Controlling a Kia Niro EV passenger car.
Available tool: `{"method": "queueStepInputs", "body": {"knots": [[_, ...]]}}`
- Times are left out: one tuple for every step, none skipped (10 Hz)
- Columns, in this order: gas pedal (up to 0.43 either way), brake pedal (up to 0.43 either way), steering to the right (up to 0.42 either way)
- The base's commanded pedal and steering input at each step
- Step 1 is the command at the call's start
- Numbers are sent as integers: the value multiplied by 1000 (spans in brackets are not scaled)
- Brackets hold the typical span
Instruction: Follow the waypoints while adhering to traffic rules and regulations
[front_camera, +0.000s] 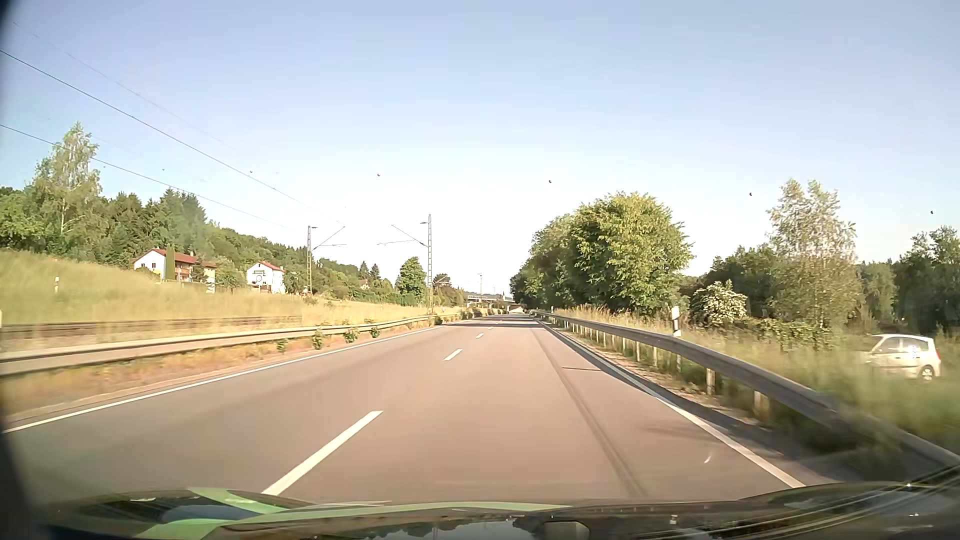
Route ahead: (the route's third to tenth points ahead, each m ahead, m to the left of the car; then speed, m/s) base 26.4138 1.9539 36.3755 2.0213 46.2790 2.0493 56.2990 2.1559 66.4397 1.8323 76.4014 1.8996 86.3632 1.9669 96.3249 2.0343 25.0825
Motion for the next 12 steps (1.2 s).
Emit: {"method": "queueStepInputs", "body": {"knots": [[280,0,-2],[280,0,-2],[287,0,-2],[299,0,-2],[299,0,-2],[299,0,-2],[287,0,-2],[248,0,-2],[240,0,-2],[228,0,-2],[220,0,-2],[197,0,-2]]}}
